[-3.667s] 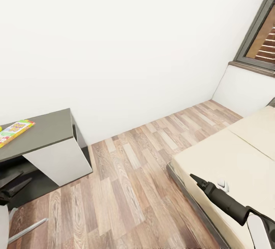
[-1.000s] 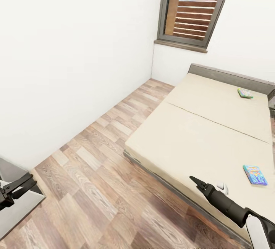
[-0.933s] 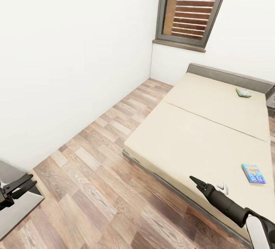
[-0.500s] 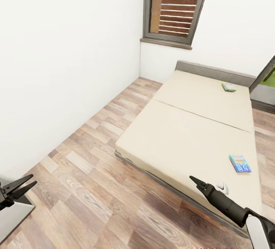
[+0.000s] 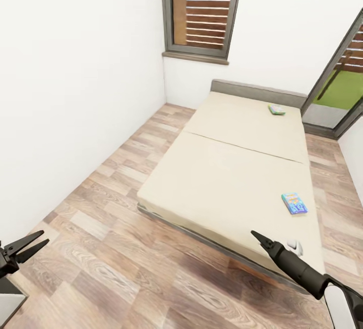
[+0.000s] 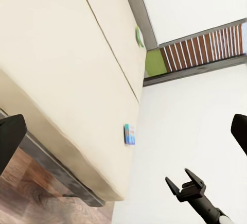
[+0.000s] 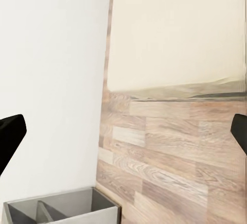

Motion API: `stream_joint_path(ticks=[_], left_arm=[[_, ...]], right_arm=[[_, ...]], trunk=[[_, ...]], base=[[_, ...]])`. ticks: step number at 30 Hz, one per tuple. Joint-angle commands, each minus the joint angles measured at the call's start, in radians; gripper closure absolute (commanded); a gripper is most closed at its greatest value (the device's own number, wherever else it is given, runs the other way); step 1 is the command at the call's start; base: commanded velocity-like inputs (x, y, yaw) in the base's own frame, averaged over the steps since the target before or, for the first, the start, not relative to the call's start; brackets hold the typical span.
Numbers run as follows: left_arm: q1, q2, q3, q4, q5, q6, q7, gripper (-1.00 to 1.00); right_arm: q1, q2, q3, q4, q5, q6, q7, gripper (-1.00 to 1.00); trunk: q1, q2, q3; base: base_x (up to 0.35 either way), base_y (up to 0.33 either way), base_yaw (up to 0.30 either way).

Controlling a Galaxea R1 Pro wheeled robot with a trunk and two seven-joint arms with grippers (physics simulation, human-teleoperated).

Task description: Put all the toys in the child's room - the three board games (two on the bed and one on the table), the two jigsaw puzzles on the table, and the tennis ball on the table - inside the toy box on the table in the child's room.

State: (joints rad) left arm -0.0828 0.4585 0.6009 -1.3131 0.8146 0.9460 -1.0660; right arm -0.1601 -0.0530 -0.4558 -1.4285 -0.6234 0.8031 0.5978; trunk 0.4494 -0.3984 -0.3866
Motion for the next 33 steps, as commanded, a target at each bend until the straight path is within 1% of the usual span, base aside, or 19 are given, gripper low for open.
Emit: stream_joint_path(ticks=[1, 22, 25, 30, 33], left_arm=[[-0.001, 0.0, 0.001, 0.0, 0.001, 0.005, -0.002, -1.0], [-0.001, 0.0, -0.001, 0.0, -0.004, 0.004, 0.0, -1.0], [-0.002, 0.0, -0.01, -0.001, -0.015, 0.004, 0.0, -1.0], [-0.006, 0.0, -0.051, -0.001, -0.049, 0.004, 0.002, -1.0], [-0.009, 0.0, -0.066, -0.002, -0.066, 0.004, 0.004, -1.0]], right_arm=[[-0.001, 0.0, -0.001, 0.0, -0.001, 0.004, 0.002, -1.0], [-0.001, 0.001, -0.001, 0.0, -0.001, -0.004, 0.0, -1.0], [-0.001, 0.001, 0.0, 0.0, -0.001, -0.005, -0.003, -1.0], [-0.001, 0.001, 0.003, 0.004, 0.001, -0.005, -0.034, -1.0], [-0.001, 0.001, 0.003, 0.02, 0.011, -0.005, -0.054, -1.0]], trunk=[[0.001, -0.002, 0.0], [0.001, -0.002, 0.034], [0.001, -0.002, 0.039], [0.001, -0.002, 0.047], [0.001, -0.002, 0.052]], base=[[0.0, 0.0, -0.087], [0.0, 0.0, -0.01], [0.0, 0.0, 0.0], [0.0, 0.0, 0.0], [0.0, 0.0, 0.0]])
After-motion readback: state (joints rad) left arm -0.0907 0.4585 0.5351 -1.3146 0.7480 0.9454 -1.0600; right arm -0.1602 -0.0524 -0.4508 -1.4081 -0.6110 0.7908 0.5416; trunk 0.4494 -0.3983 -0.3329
